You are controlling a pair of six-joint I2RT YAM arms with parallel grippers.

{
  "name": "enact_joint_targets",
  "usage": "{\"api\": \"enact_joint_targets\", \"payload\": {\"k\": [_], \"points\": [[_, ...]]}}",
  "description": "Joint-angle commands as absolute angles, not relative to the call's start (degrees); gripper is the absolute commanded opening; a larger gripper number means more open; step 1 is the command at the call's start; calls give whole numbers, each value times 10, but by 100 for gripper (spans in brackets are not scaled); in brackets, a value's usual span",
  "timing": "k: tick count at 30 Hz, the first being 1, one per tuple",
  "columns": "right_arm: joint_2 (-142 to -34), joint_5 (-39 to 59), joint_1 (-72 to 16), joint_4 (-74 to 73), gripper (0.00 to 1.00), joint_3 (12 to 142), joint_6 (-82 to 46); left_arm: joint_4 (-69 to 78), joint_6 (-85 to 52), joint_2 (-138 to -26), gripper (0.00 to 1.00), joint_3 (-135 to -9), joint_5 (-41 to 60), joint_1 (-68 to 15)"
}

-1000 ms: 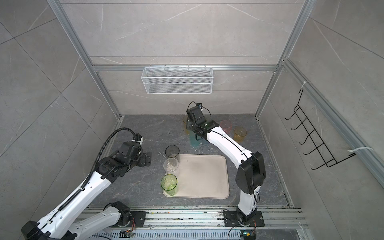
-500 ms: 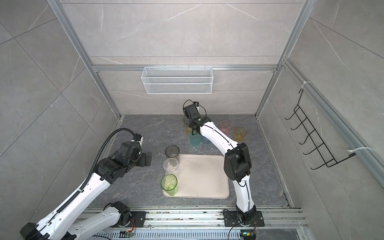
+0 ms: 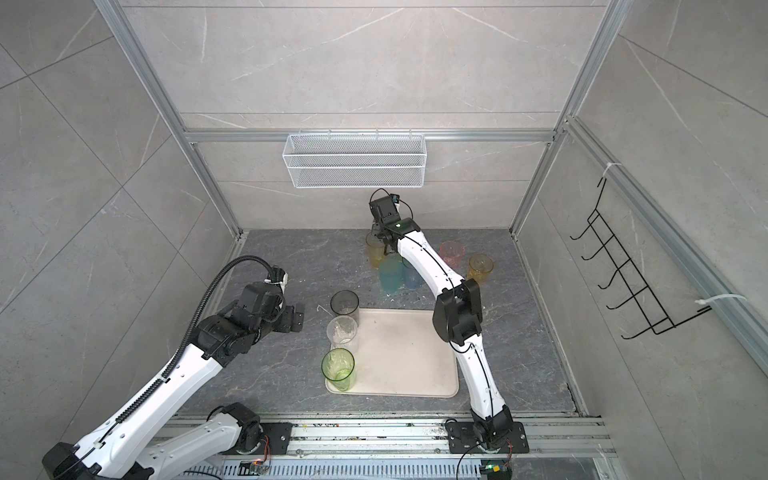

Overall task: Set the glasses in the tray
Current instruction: 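Move the right gripper over the yellow cup among the cups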

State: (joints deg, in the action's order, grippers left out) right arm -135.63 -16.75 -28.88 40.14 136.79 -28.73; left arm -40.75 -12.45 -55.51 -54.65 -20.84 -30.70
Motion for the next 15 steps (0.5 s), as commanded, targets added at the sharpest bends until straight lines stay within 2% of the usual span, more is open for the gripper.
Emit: {"api": "enact_joint_targets", "payload": {"k": [1, 15], "points": [[-1387, -160, -286, 449, 57, 1412, -280, -396, -113, -558, 100, -548, -207, -305], [-1420, -145, -276, 454, 53, 1433, -286, -396, -112, -558, 100, -547, -204, -305]]}}
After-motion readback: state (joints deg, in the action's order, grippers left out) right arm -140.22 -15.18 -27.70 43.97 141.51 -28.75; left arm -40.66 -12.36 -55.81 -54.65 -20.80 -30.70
